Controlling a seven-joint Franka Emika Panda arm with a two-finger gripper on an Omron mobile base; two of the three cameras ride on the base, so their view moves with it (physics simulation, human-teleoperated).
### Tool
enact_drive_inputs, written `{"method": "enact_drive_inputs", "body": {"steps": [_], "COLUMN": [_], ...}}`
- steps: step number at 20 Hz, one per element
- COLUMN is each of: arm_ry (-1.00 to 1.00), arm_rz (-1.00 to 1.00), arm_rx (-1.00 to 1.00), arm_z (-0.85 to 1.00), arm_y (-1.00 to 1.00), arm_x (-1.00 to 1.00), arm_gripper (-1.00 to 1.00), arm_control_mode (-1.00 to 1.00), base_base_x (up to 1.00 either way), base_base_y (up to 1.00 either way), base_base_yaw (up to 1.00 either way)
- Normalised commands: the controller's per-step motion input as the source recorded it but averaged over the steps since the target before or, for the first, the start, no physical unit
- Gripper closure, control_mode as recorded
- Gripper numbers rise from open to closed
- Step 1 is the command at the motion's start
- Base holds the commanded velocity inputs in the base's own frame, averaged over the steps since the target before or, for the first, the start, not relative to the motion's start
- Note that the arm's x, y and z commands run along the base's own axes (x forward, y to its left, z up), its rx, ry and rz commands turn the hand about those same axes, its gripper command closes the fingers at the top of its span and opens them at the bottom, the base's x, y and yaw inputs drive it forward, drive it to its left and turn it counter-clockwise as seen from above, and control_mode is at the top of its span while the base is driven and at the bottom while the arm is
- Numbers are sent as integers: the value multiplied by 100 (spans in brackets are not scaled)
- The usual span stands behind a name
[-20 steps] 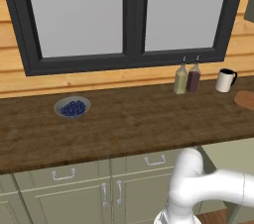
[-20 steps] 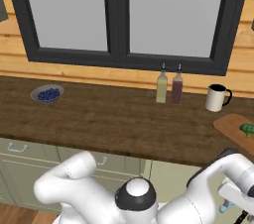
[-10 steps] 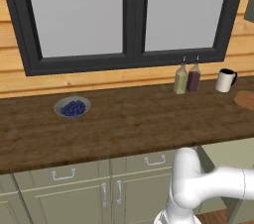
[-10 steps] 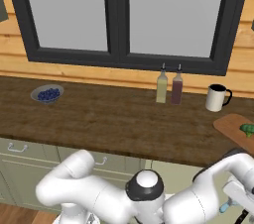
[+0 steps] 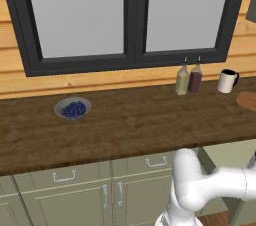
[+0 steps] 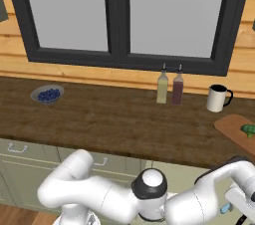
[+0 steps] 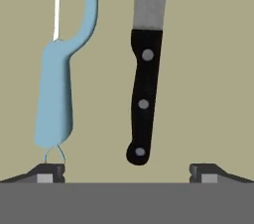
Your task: Place the appropriate cutting tool for cutting the broccoli skin on the cutting board.
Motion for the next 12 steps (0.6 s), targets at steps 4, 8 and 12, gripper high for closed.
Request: {"method": "enact_drive_inputs", "body": {"steps": [4,8,12], "arm_ry": [0,0,0], "arm_rz": [0,0,0], "arm_rx": [-5,-8,-9], "arm_z": [-16,-19,-22], "arm_y": [-1,0,0], "arm_x": [4,12,7], "arm_gripper": [-100,-100,-100], "arm_control_mode": [-100,-100,-100], "base_base_x": [0,0,0], "base_base_y": [0,0,0], "base_base_yaw": [0,0,0]}}
